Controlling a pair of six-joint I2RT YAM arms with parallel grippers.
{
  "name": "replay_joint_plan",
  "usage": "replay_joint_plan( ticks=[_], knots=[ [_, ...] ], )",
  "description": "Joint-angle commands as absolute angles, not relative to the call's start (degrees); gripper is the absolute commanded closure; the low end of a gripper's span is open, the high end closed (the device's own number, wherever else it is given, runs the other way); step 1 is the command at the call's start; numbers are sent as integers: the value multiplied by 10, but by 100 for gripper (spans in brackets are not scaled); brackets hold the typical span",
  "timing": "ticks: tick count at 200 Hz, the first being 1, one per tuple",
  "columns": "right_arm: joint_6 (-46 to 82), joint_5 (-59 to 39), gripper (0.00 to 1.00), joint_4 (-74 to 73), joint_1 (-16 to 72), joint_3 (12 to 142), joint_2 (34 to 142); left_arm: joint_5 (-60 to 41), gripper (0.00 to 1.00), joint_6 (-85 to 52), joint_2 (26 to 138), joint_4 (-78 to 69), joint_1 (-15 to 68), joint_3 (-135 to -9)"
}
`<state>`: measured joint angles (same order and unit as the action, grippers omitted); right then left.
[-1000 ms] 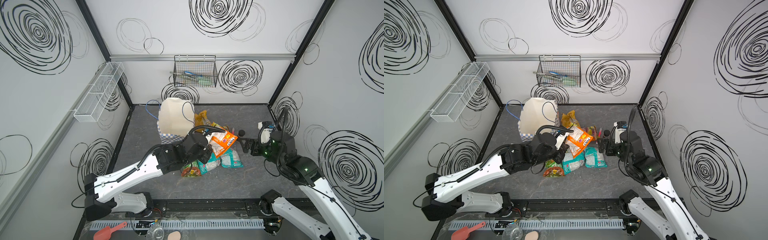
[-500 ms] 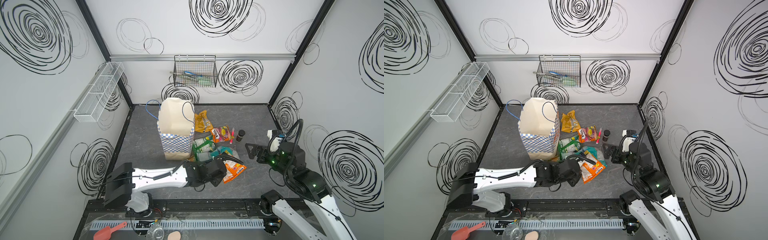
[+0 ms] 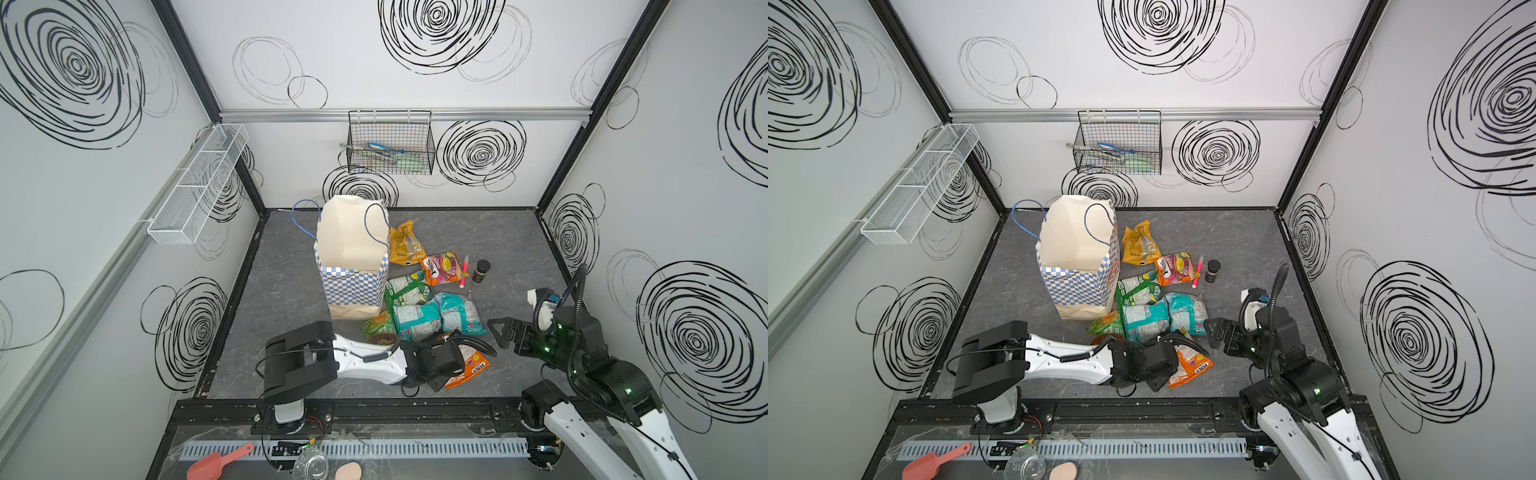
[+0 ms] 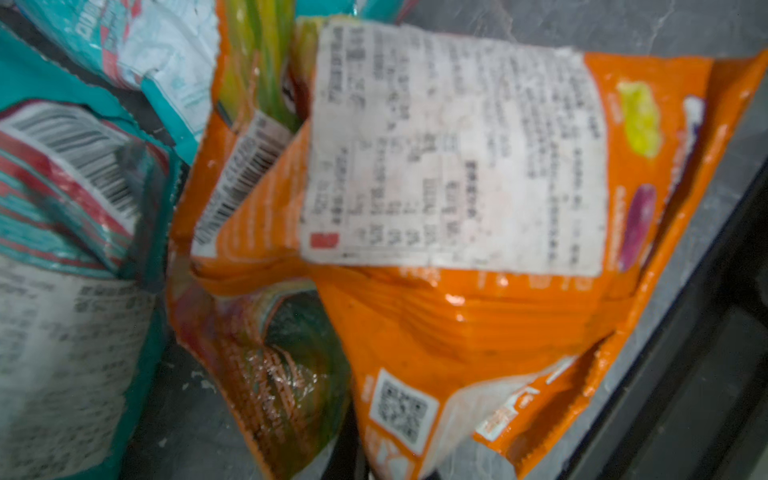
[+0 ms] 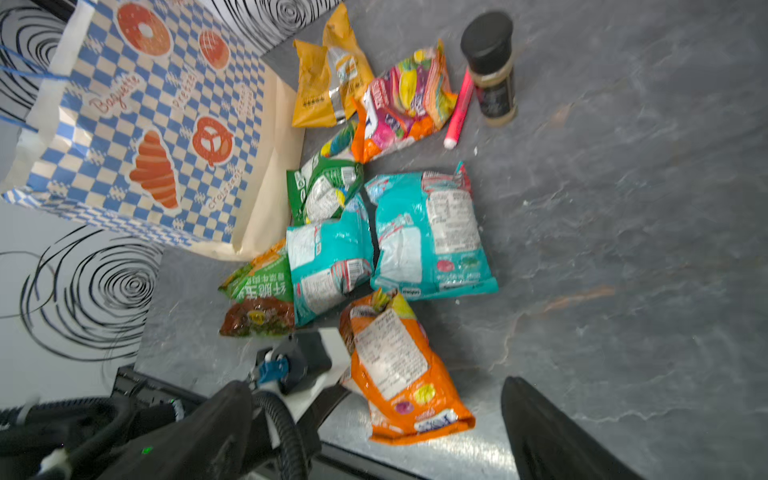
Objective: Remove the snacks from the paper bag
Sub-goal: 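Carry the orange packet toward the robot and lower it onto the table, then open the left gripper to release the orange packet beside the teal packets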
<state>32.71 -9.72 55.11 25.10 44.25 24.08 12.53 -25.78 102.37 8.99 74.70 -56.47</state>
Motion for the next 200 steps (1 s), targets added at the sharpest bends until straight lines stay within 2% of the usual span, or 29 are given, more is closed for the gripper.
replay_joint_plan(
  ticks=[1, 9, 14, 56, 88, 120, 157, 200],
  knots=[
    [342, -183, 3, 587, 252, 432, 241, 152, 100, -276, 1028, 45, 730, -569],
    [345, -188, 3, 586, 252, 429, 243, 154, 98, -273, 1026, 43, 728, -567],
    [345, -191, 3, 584, 252, 427, 245, 156, 91, -272, 1024, 42, 727, -566],
    [333, -172, 3, 575, 252, 419, 272, 155, 70, -264, 1004, 39, 722, -560],
    [329, -157, 3, 561, 252, 429, 281, 146, 61, -269, 982, 31, 721, -554],
    [327, -139, 3, 548, 252, 440, 286, 146, 47, -264, 954, 34, 722, -556],
    [330, -127, 3, 506, 251, 451, 301, 146, 38, -254, 933, 44, 722, -564],
    [323, -127, 3, 490, 251, 455, 319, 150, 35, -257, 890, 58, 722, -568]
  ],
)
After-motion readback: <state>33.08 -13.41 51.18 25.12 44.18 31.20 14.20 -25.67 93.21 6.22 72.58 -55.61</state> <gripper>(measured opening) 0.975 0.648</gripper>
